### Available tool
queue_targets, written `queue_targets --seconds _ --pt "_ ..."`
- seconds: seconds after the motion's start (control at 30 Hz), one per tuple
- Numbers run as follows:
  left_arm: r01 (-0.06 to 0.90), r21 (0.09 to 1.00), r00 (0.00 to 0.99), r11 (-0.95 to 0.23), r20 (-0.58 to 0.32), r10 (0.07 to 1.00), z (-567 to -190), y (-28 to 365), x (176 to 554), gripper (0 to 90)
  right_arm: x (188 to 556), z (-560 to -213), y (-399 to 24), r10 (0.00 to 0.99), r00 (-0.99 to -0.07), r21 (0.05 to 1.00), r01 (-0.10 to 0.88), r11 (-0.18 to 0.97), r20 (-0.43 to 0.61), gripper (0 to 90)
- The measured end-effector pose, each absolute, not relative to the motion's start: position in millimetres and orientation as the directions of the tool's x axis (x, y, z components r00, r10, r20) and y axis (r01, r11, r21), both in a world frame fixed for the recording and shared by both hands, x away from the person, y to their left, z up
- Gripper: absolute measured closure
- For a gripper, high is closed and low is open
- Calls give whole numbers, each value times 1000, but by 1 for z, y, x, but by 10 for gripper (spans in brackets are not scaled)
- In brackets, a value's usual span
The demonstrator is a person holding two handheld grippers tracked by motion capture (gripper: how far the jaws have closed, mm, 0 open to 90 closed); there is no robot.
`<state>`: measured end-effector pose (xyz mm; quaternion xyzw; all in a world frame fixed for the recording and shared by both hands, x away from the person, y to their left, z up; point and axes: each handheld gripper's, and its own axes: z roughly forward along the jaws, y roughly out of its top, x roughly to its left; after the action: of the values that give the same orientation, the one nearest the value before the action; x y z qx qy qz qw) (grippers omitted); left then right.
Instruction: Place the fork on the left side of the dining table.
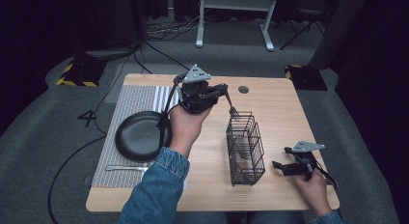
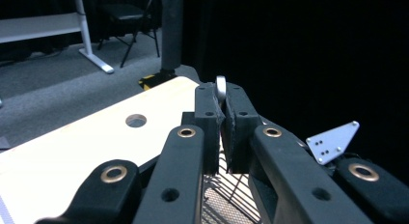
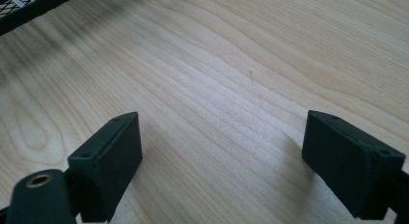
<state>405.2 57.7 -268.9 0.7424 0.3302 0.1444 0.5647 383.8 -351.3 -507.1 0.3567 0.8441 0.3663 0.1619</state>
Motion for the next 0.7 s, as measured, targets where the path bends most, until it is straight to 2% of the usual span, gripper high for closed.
queue_targets --seconds 0.7 --pt "312 945 672 -95 -149 726 -243 102 419 860 383 -507 -351 724 -689 735 485 474 -12 147"
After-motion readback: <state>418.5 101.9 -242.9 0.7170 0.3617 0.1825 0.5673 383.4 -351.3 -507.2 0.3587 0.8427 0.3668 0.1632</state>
